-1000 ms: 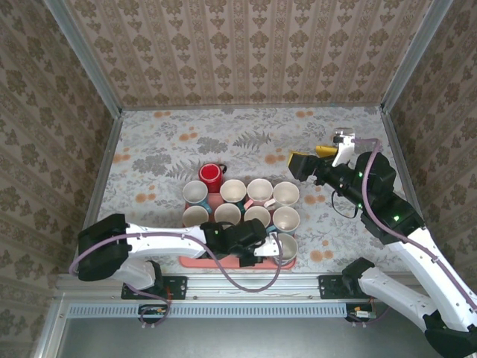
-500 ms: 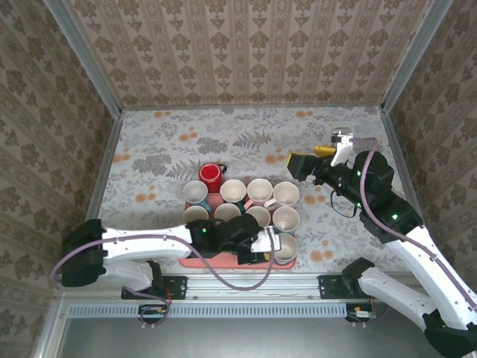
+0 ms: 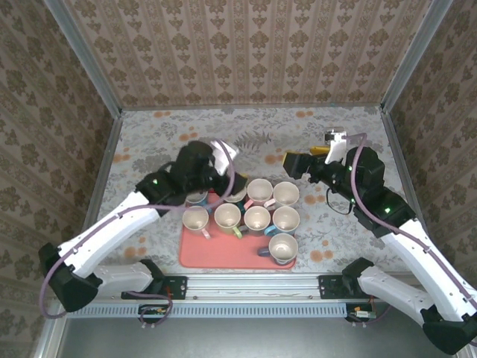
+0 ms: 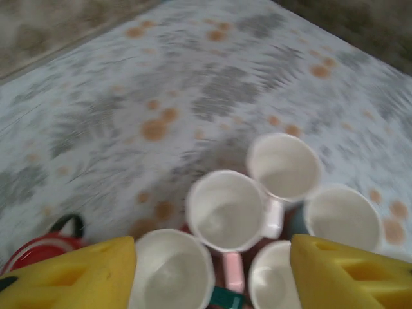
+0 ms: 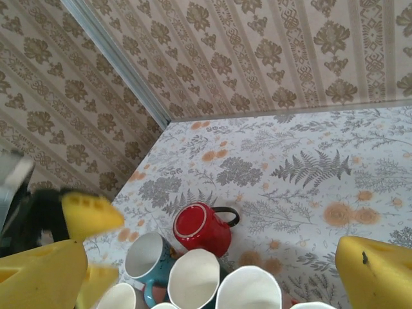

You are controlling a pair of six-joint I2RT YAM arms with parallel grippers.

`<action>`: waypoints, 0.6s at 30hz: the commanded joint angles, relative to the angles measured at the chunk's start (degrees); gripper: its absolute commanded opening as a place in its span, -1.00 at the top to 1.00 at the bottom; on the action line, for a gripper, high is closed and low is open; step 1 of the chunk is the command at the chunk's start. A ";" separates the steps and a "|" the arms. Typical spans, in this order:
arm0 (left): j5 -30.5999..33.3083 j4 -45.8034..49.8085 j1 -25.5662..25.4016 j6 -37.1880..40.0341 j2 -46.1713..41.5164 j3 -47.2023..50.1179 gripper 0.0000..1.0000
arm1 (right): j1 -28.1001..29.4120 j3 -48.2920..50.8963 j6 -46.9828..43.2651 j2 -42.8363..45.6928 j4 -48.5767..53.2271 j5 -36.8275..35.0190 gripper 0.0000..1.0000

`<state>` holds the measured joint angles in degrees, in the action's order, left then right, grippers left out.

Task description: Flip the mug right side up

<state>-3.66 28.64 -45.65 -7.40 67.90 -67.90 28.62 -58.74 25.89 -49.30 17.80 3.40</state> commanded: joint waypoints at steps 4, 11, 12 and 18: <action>7.08 12.40 12.42 -15.88 9.27 -5.36 -0.57 | -0.38 0.21 1.18 -2.08 -0.87 1.99 -1.00; 8.37 19.65 17.23 -25.42 22.16 -11.18 -0.70 | -0.41 1.04 1.01 -3.28 -0.54 3.17 -1.00; 7.71 19.92 17.41 -26.07 23.94 -11.84 -0.71 | -0.41 1.12 0.99 -3.42 -0.55 3.39 -1.00; 5.18 20.83 17.69 -28.36 31.27 -15.01 -0.75 | -0.41 1.82 0.52 -4.91 -1.07 4.14 -1.00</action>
<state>2.92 46.57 -28.38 -32.49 97.56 -80.44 28.51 -57.76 26.11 -53.71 17.80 6.22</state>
